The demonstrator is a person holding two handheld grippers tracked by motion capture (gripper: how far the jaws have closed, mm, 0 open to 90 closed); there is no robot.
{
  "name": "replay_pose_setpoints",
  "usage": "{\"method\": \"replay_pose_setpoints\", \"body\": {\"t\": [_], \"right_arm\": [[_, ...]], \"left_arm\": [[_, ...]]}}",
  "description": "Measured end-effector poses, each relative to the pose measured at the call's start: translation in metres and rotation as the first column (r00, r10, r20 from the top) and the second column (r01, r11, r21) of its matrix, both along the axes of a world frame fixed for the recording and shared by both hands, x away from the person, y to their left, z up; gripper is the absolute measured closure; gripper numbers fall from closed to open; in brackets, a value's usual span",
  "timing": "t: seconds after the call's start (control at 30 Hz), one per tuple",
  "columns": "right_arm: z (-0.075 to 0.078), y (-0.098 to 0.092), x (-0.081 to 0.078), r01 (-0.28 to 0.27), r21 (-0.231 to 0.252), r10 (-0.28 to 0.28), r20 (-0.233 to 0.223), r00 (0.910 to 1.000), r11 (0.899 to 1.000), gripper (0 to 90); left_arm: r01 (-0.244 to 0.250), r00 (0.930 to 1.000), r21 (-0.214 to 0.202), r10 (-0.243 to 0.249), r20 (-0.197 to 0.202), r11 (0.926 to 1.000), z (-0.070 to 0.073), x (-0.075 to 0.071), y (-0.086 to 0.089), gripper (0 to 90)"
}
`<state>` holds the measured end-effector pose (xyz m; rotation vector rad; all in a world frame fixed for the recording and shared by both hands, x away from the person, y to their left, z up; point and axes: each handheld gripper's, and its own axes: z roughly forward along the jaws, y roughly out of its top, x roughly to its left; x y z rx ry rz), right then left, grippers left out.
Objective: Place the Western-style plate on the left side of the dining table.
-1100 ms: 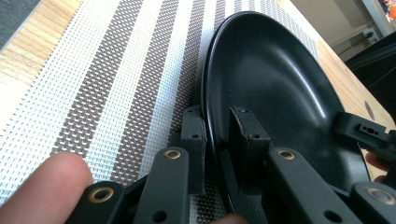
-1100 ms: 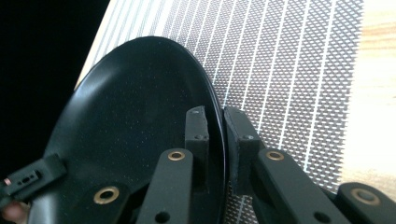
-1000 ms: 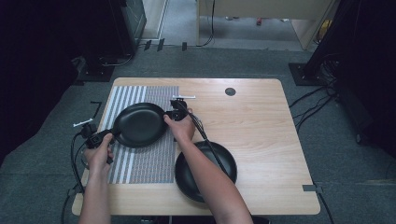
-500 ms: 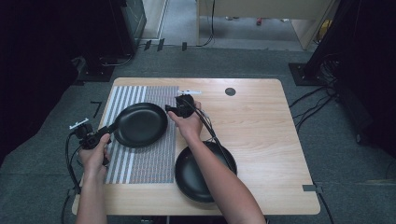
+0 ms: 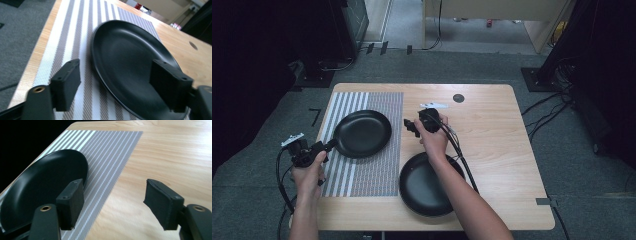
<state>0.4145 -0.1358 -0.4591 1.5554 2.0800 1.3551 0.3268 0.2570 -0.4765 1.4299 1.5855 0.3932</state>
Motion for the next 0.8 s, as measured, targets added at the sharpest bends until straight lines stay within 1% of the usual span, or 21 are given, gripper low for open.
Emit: {"method": "replay_pose_setpoints", "body": {"t": [0.03, 0.07, 0.17, 0.27, 0.3, 0.33, 0.4, 0.43, 0.47, 0.5, 0.53, 0.6, 0.8], "right_arm": [[0.000, -0.005, -0.003, -0.001, 0.006, 0.001, 0.000, 1.0000, 1.000, 30.1], [0.001, -0.009, -0.007, 0.002, 0.012, -0.002, 0.001, 1.0000, 1.000, 29.9], [0.001, -0.021, -0.016, 0.005, 0.018, -0.005, 0.007, 1.0000, 1.000, 28.8], [0.002, -0.033, -0.025, 0.015, 0.006, -0.015, 0.017, 0.9997, 1.000, 28.6], [0.002, -0.033, -0.025, 0.015, 0.006, -0.015, 0.017, 0.9997, 1.000, 28.6], [0.004, -0.042, -0.031, 0.024, 0.008, -0.024, 0.025, 0.9994, 1.000, 28.4], [0.006, -0.048, -0.035, 0.034, 0.006, -0.034, 0.034, 0.9988, 0.999, 28.3], [0.006, -0.048, -0.035, 0.034, 0.006, -0.034, 0.034, 0.9988, 0.999, 28.3], [0.009, -0.058, -0.042, 0.039, 0.017, -0.040, 0.047, 0.9981, 0.999, 27.6], [0.009, -0.058, -0.042, 0.039, 0.017, -0.040, 0.047, 0.9981, 0.999, 27.6], [0.011, -0.065, -0.047, 0.043, 0.016, -0.044, 0.055, 0.9975, 0.999, 27.4], [0.012, -0.070, -0.051, 0.044, 0.022, -0.045, 0.054, 0.9975, 0.999, 26.9], [0.012, -0.091, -0.064, 0.059, 0.026, -0.061, 0.061, 0.9963, 0.998, 26.8]], "left_arm": [[0.000, 1.0000, 0.000, 0.000, 0.000, 1.0000, 0.000, 0.000, 0.000, 21.0], [0.019, 0.9998, 0.024, -0.019, 0.004, 0.9995, 0.002, -0.005, -0.007, 18.4], [0.032, 0.9995, 0.047, -0.032, 0.008, 0.9984, 0.002, -0.013, -0.016, 15.4], [0.043, 0.9990, 0.065, -0.044, 0.012, 0.9970, 0.002, -0.018, -0.019, 13.6], [0.061, 0.9980, 0.076, -0.062, 0.013, 0.9952, 0.001, -0.021, -0.021, 13.6], [0.067, 0.9976, 0.075, -0.068, 0.013, 0.9949, 0.001, -0.025, -0.022, 12.6], [0.067, 0.9975, 0.078, -0.068, 0.017, 0.9947, 0.002, -0.029, -0.023, 12.6], [0.067, 0.9975, 0.078, -0.068, 0.017, 0.9947, 0.002, -0.029, -0.023, 12.6], [0.066, 0.9975, 0.079, -0.068, 0.019, 0.9947, 0.002, -0.032, -0.023, 12.5], [0.065, 0.9976, 0.079, -0.066, 0.021, 0.9948, 0.002, -0.033, -0.023, 12.5], [0.071, 0.9971, 0.084, -0.073, 0.022, 0.9939, 0.001, -0.037, -0.024, 12.2], [0.079, 0.9965, 0.081, -0.081, 0.020, 0.9936, 0.000, -0.042, -0.026, 11.9], [0.091, 0.9957, 0.111, -0.092, 0.006, 0.9896, -0.006, -0.056, -0.032, 11.7]]}}
